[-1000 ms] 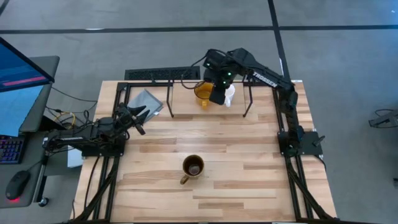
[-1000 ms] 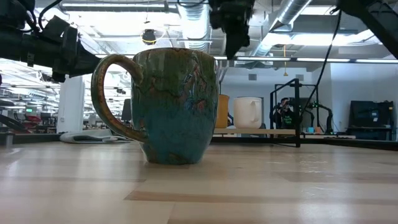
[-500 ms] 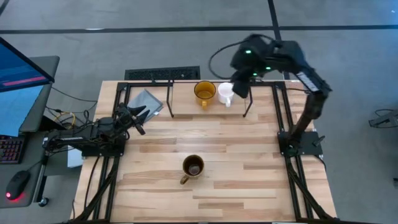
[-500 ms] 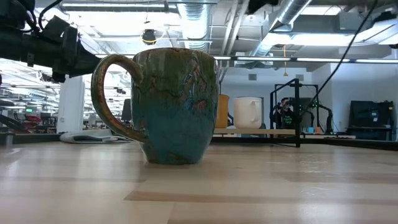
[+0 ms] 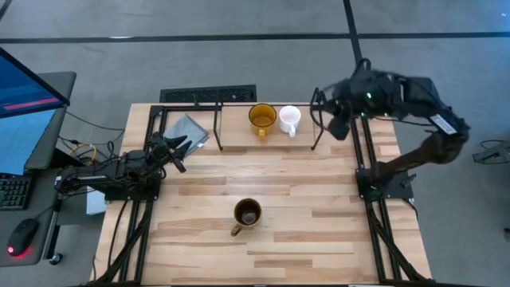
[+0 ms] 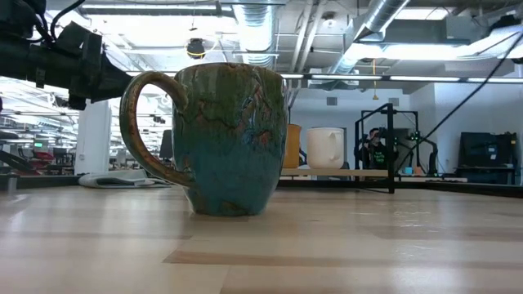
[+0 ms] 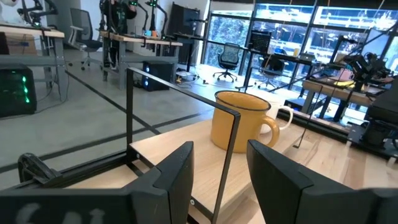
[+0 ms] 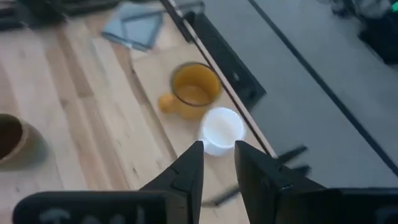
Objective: Stack small to large cups/mugs on shelf
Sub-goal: Put the brown mug on the shelf
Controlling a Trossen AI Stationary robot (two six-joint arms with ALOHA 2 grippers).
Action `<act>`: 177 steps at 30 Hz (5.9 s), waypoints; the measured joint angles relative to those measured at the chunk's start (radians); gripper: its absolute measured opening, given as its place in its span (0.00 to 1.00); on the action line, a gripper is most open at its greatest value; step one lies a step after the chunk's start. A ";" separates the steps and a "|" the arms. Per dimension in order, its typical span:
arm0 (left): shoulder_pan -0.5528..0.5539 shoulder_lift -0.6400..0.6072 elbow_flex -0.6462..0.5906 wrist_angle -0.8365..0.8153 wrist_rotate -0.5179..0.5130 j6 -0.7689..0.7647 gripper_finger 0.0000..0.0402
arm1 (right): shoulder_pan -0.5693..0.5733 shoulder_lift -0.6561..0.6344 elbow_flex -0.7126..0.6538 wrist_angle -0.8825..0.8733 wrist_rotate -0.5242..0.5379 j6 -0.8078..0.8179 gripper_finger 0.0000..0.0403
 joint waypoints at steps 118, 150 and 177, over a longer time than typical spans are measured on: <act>-0.030 1.303 1.023 -0.199 0.975 0.337 0.35 | 0.020 -1.138 -1.778 1.374 0.023 0.034 0.28; -0.132 1.548 1.078 -0.326 0.881 0.404 0.35 | 0.020 -1.137 -1.778 1.373 0.022 0.034 0.28; -0.176 1.725 1.082 -0.276 0.864 0.446 0.35 | 0.022 -1.127 -1.778 1.326 0.018 0.044 0.28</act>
